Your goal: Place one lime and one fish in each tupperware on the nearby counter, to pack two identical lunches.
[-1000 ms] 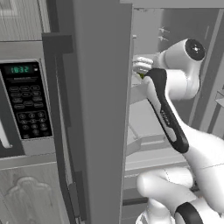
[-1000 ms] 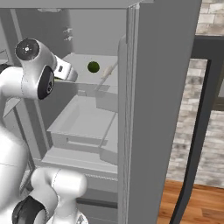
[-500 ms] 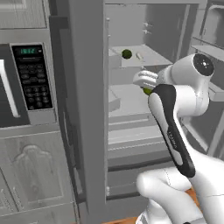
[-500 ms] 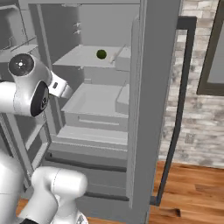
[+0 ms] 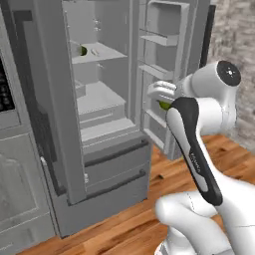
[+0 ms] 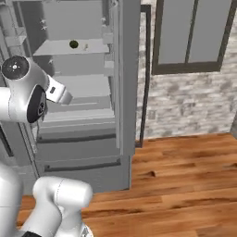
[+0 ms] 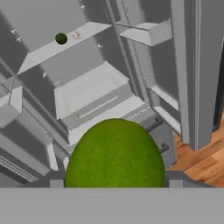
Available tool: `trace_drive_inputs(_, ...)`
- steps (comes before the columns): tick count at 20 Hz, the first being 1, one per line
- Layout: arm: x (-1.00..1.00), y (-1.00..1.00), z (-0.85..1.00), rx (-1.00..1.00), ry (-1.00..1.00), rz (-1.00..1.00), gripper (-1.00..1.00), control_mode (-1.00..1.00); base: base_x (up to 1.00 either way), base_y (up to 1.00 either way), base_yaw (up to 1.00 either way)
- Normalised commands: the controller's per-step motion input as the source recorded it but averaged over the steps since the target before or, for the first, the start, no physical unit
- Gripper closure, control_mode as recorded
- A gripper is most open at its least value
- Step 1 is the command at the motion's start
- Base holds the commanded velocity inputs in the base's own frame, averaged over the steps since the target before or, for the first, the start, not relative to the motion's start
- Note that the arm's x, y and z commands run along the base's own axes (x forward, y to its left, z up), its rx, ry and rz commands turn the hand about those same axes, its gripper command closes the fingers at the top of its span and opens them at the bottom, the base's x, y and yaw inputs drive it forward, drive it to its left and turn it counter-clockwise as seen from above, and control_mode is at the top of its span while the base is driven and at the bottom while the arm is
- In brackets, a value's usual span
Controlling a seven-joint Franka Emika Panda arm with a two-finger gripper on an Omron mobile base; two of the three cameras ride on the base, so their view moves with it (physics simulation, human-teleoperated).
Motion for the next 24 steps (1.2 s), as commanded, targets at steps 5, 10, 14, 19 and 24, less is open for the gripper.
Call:
trace_drive_inputs(5,0.0,0.0,0.0,0.0,0.0,0.0,1.0,1.0,-0.83,0.17,-0.78)
trace_drive_inputs(10,0.0,0.0,0.0,0.0,0.0,0.0,1.0,1.0,-0.69,0.04,-0.83)
trace_drive_inputs(14,0.0,0.0,0.0,0.0,0.0,0.0,1.0,1.0,-0.16,-0.54,-0.85)
trace_drive_inputs(19,0.0,0.0,0.0,0.0,0.0,0.0,1.0,1.0,0.5,-0.95,-0.65)
trace_drive_inputs(24,0.0,0.0,0.0,0.0,0.0,0.0,1.0,1.0,1.0,-1.0,-0.28)
